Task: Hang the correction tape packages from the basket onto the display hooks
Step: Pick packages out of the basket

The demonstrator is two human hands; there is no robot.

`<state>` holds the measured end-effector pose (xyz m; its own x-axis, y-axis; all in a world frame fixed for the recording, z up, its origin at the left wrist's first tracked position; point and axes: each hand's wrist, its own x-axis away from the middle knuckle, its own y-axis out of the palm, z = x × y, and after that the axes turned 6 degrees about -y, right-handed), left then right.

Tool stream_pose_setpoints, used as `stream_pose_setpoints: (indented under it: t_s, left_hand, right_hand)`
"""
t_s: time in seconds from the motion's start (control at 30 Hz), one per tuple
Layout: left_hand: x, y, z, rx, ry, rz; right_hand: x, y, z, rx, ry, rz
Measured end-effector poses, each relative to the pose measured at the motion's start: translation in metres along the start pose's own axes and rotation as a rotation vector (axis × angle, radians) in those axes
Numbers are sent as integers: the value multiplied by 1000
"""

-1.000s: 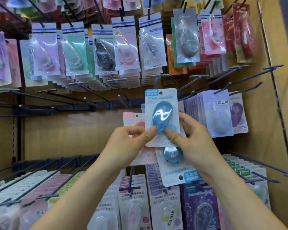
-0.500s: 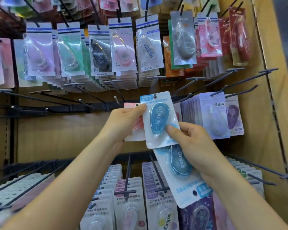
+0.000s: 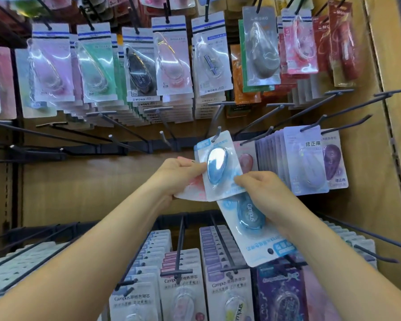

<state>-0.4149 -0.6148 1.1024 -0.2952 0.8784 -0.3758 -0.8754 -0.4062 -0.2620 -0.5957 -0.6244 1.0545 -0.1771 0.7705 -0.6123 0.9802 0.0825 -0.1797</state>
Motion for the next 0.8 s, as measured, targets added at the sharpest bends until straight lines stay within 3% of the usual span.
stream_pose_setpoints:
  t_s: [0.23, 0.5, 0.67, 0.8]
  left_hand:
    - [-59, 14, -11, -191, 50, 212]
    - [-98, 21, -24, -345, 32, 224]
    - [-73, 2, -31, -653, 145, 208]
    - [-22, -20, -32, -312, 262, 97]
  right_hand:
    - [-1, -16, 15, 24, 31, 48]
    - [-1, -22, 16, -138, -43, 125]
    - [-1, -19, 19, -129, -86, 162]
    - [-4, -8, 18, -112, -117, 174]
